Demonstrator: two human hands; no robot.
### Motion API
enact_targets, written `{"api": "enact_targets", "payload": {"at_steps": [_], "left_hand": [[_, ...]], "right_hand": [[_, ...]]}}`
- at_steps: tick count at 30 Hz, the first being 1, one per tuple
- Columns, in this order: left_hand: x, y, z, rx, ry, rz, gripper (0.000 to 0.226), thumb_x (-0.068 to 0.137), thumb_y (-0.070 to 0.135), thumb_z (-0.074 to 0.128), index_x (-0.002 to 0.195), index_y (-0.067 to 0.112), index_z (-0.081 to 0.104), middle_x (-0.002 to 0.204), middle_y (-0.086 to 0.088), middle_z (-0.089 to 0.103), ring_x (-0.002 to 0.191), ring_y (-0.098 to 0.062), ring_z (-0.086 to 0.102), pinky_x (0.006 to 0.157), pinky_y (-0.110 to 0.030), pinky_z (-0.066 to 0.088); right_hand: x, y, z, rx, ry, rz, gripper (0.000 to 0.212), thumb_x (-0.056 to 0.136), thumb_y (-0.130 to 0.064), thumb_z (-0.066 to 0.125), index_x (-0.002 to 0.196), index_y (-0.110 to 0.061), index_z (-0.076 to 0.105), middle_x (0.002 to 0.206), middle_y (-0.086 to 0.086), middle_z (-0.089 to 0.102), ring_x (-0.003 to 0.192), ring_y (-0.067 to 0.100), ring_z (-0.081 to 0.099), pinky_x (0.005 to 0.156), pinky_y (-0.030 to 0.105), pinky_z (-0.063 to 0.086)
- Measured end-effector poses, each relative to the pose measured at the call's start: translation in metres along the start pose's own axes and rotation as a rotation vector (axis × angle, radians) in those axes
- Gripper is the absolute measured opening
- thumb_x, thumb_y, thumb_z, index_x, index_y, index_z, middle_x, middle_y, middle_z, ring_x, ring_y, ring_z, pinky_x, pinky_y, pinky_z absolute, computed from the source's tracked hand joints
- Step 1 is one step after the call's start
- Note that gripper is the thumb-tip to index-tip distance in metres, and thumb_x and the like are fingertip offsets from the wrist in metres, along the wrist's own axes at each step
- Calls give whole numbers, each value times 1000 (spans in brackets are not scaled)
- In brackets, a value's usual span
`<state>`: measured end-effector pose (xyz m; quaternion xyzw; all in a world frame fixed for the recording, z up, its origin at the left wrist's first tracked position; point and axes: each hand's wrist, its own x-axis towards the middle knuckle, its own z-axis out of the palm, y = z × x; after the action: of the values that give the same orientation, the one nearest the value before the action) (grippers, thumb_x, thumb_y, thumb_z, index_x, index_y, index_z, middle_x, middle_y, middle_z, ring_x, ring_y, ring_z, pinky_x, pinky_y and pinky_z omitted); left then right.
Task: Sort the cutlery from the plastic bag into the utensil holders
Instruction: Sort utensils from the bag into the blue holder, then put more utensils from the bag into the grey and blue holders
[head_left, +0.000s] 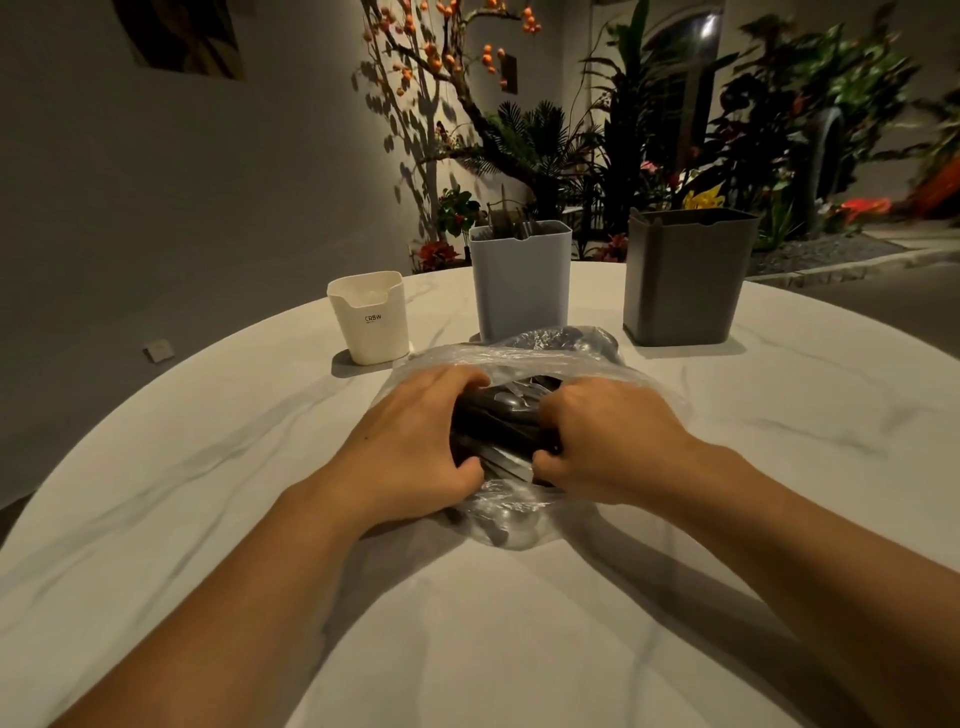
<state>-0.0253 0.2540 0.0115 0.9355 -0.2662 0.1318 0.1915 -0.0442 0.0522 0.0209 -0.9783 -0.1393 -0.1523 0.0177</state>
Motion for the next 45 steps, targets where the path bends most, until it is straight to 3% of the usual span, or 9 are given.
{"api": "enact_targets", "payload": {"at_steps": [11, 15, 21, 26, 28, 31, 36, 39, 45], "left_hand": [[2, 0, 15, -44, 90, -29, 46, 89, 38, 68, 133, 33, 53, 125, 16, 58, 118, -5, 48, 105, -36, 46], [2, 0, 19, -16, 94, -27, 47, 94, 36, 64, 138, 34, 49, 134, 12, 56, 127, -11, 44, 110, -39, 41], [1, 9, 16, 20, 162, 42, 43, 101, 47, 44, 140, 30, 50, 140, 7, 55, 133, -13, 44, 114, -37, 37], [1, 15, 14, -65, 289, 91, 36, 104, 47, 35, 117, 21, 56, 111, 0, 66, 102, -17, 63, 91, -32, 53], [4, 20, 13, -255, 345, 15, 24, 106, 37, 38, 106, 21, 56, 96, 4, 66, 90, -11, 64, 83, -29, 56], [9, 30, 5, -759, 444, -161, 27, 107, 29, 38, 101, 14, 60, 90, 2, 71, 89, -7, 69, 80, -21, 57], [13, 31, -11, -1416, 465, -324, 30, 109, 26, 34, 100, 10, 57, 92, -8, 75, 91, -20, 72, 73, -26, 55], [13, 33, -11, -1521, 441, -383, 30, 109, 27, 34, 101, 10, 57, 97, -12, 75, 93, -22, 73, 81, -29, 55], [12, 38, -11, -1477, 383, -406, 37, 110, 27, 32, 103, 7, 62, 102, -15, 76, 101, -26, 72, 86, -32, 57]], "right_hand": [[-3, 2, 3, 82, 112, -32, 20, 97, -41, 58, 112, -30, 67, 92, -6, 64, 82, 16, 61, 73, 29, 54], [-4, 2, 4, 185, 166, -91, 20, 96, -34, 57, 114, -30, 65, 98, -5, 69, 87, 20, 64, 75, 39, 57], [-4, 0, 0, 287, 478, -369, 22, 92, -25, 67, 112, -15, 71, 100, 5, 72, 85, 22, 69, 72, 37, 61], [-5, -10, -7, 731, 595, -299, 33, 95, -39, 59, 112, -11, 65, 92, -4, 71, 81, 9, 69, 70, 22, 59], [-5, -11, -7, 949, 491, -187, 30, 102, -37, 49, 107, -12, 65, 88, -6, 68, 82, 11, 68, 69, 26, 59], [-2, -3, 2, 965, 359, -78, 30, 104, -32, 43, 100, -17, 68, 89, -6, 67, 87, 11, 65, 75, 33, 57], [0, 0, 7, 994, 127, -77, 25, 100, -29, 55, 124, -24, 62, 112, -10, 67, 106, 6, 63, 91, 29, 56], [-2, -6, 9, 910, 151, -96, 38, 91, -31, 69, 127, -27, 59, 112, -13, 66, 99, 0, 65, 84, 20, 57], [-3, -5, 9, 841, 333, -137, 23, 91, -14, 69, 113, -22, 63, 98, -7, 70, 84, 8, 71, 76, 31, 62]]}}
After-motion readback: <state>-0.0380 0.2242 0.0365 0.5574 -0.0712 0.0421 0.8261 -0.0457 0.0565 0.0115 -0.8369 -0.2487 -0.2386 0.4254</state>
